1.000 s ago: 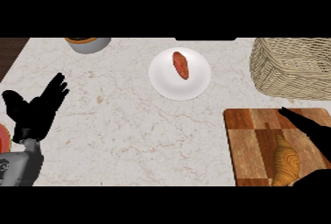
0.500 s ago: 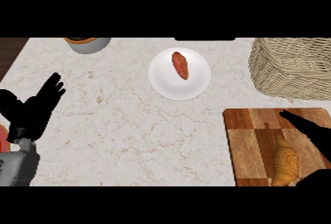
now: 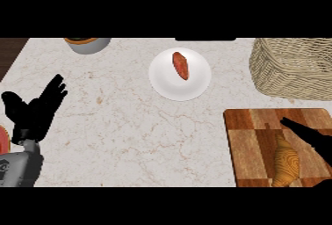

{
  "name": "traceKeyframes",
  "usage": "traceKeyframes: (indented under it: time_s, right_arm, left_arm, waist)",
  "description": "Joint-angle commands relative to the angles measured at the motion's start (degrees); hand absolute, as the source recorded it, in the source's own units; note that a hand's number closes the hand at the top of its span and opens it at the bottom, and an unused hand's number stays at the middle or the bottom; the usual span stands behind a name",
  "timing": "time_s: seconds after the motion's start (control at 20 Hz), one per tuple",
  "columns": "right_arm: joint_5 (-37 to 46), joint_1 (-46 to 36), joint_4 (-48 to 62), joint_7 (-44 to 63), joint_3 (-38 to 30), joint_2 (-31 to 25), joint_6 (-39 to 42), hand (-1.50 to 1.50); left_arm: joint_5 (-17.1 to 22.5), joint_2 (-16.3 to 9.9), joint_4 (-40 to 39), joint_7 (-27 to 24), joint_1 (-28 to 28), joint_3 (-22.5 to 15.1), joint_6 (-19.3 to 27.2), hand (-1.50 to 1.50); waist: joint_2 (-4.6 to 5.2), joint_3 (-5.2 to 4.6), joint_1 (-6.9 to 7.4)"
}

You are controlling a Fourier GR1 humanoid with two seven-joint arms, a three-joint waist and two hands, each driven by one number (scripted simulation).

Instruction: Pick the croissant from the cutting board and place it in the basket

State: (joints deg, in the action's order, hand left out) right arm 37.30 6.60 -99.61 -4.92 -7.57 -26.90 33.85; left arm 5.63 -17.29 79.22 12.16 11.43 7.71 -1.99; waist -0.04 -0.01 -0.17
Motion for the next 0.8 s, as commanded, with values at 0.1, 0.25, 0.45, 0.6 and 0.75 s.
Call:
traceKeyframes:
  time_s: [0.1, 0.25, 0.45, 0.6, 0.75]
  right_arm:
    - [6.0, 1.1, 0.4, -0.5, 2.0, 2.0, -2.2, -1.5]
    - [8.2, -2.1, 4.7, -1.7, 1.1, 1.2, -3.2, -1.5]
    - [10.6, 0.1, 3.9, -1.8, 1.8, 2.7, -4.2, -1.5]
    - [13.7, 2.7, 6.2, -6.9, 2.6, 2.9, -9.4, -1.5]
    - [18.5, -1.1, 9.9, -7.1, 6.8, 0.1, -8.6, 1.5]
  left_arm:
    - [1.9, -2.0, 2.9, 2.3, -0.9, 2.6, -3.6, 0.0]
    - [-1.6, 2.6, 2.4, -1.3, -3.0, -0.1, -0.3, 0.0]
    - [-0.6, 0.1, -2.6, 2.5, 5.0, 2.7, -1.3, 0.0]
    - [-0.2, 1.0, 0.7, 2.1, 1.9, 3.0, -1.3, 0.0]
    - [-1.0, 1.3, -2.2, 3.5, 5.2, 1.6, -1.4, 0.0]
  waist:
    - [0.0, 0.01, 0.15]
    - [0.04, 0.02, 0.23]
    - [0.07, 0.01, -0.05]
    - [0.04, 0.02, 0.03]
    - [0.14, 0.03, 0.08]
